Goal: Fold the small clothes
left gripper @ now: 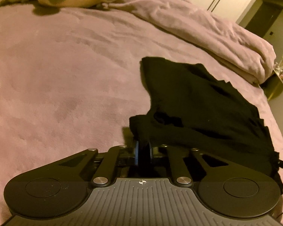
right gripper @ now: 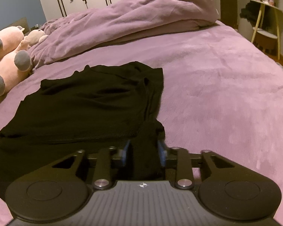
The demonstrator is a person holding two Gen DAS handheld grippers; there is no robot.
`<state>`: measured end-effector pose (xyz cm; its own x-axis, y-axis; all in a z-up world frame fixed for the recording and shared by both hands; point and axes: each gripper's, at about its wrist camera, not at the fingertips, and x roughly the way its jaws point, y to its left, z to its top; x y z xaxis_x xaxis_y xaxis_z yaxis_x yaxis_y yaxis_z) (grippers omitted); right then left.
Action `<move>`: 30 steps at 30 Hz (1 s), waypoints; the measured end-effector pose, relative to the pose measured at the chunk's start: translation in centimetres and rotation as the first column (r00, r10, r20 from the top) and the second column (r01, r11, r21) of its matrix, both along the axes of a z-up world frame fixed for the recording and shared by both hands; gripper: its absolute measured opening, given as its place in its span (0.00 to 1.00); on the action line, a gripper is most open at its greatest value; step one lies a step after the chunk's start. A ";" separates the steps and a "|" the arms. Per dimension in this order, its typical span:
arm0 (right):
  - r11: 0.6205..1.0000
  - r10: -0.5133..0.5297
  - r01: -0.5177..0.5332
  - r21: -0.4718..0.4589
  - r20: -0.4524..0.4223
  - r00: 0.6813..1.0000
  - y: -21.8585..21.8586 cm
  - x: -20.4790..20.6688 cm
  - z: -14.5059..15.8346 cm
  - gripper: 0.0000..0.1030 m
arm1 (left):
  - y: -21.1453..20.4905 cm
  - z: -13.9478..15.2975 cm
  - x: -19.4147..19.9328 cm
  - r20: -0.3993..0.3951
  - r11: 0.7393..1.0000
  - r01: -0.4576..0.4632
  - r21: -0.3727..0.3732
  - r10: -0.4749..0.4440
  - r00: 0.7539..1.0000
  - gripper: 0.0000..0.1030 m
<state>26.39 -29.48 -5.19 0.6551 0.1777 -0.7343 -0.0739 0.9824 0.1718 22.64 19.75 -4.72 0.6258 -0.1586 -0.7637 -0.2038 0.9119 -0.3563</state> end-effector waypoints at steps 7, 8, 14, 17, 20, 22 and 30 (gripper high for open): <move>0.999 0.010 -0.005 -0.053 0.094 0.996 0.6 -2.0 2.2 0.06 | -0.1 2.1 -1.1 0.068 0.999 -0.023 0.023 0.021 0.997 0.09; 0.999 0.017 -0.011 -0.053 0.114 0.993 0.7 -2.3 2.8 0.06 | -0.1 2.6 -1.3 0.078 1.000 -0.021 0.022 0.019 0.997 0.09; 0.998 0.053 -0.046 -0.041 0.207 0.977 1.1 -3.9 6.0 0.05 | -0.3 5.9 -2.6 0.167 1.000 -0.017 0.022 0.013 0.986 0.09; 0.998 0.062 -0.051 -0.048 0.252 0.966 1.2 -3.8 7.5 0.05 | -0.4 8.0 -2.3 0.230 1.000 -0.013 0.027 0.006 0.973 0.09; 0.998 0.049 -0.034 -0.059 0.280 0.959 1.5 -2.7 8.4 0.05 | -0.5 9.3 -0.9 0.265 0.999 -0.020 0.035 0.010 0.964 0.09; 0.998 0.033 -0.015 -0.063 0.291 0.956 1.7 -1.6 8.7 0.05 | -0.7 9.8 0.4 0.272 0.998 -0.024 0.050 0.010 0.962 0.09; 0.995 -0.004 0.034 -0.089 0.322 0.947 2.8 3.9 9.3 0.05 | -1.3 10.0 6.2 0.294 0.996 -0.036 0.085 0.009 0.956 0.09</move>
<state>30.32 -26.64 4.09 0.8614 0.1044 -0.4970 -0.0914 0.9945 0.0506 28.88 18.43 5.25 0.8269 -0.0819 -0.5564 -0.1232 0.9390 -0.3212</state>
